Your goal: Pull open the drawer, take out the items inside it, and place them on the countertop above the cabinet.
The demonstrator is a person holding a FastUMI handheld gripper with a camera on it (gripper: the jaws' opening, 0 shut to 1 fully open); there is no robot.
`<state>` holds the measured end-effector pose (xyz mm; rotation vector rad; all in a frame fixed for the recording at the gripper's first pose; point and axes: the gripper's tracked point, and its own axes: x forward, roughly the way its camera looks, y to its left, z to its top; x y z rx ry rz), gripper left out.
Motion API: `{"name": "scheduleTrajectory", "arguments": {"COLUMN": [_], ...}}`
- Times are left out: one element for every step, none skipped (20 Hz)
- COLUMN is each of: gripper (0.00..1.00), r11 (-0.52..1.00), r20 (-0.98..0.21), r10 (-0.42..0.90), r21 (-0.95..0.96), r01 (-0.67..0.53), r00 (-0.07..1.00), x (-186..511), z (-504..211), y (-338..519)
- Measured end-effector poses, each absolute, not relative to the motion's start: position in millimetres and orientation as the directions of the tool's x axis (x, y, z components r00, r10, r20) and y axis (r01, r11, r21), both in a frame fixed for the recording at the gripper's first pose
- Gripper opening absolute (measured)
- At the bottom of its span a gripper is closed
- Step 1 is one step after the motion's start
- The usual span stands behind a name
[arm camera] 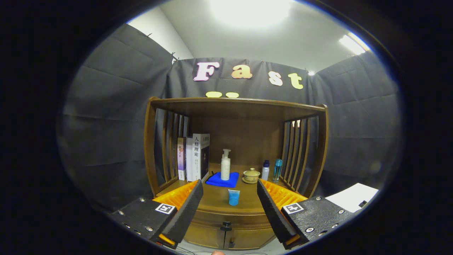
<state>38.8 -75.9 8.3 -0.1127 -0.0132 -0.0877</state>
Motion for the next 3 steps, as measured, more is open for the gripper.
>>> {"name": "scheduleTrajectory", "arguments": {"gripper": [0.95,0.95,0.95], "r11": [0.992,0.994,0.995], "r20": [0.01,0.006,0.008], "r10": [-0.077,-0.072,-0.073], "r21": [-0.099,-0.085,-0.073], "r01": [0.078,0.072,0.073], "r00": [0.997,0.997,0.997], "x": [39.9,40.6,40.7], "z": [6.3,5.5,5.8], "y": [-74.0,-73.6,-74.8]}}
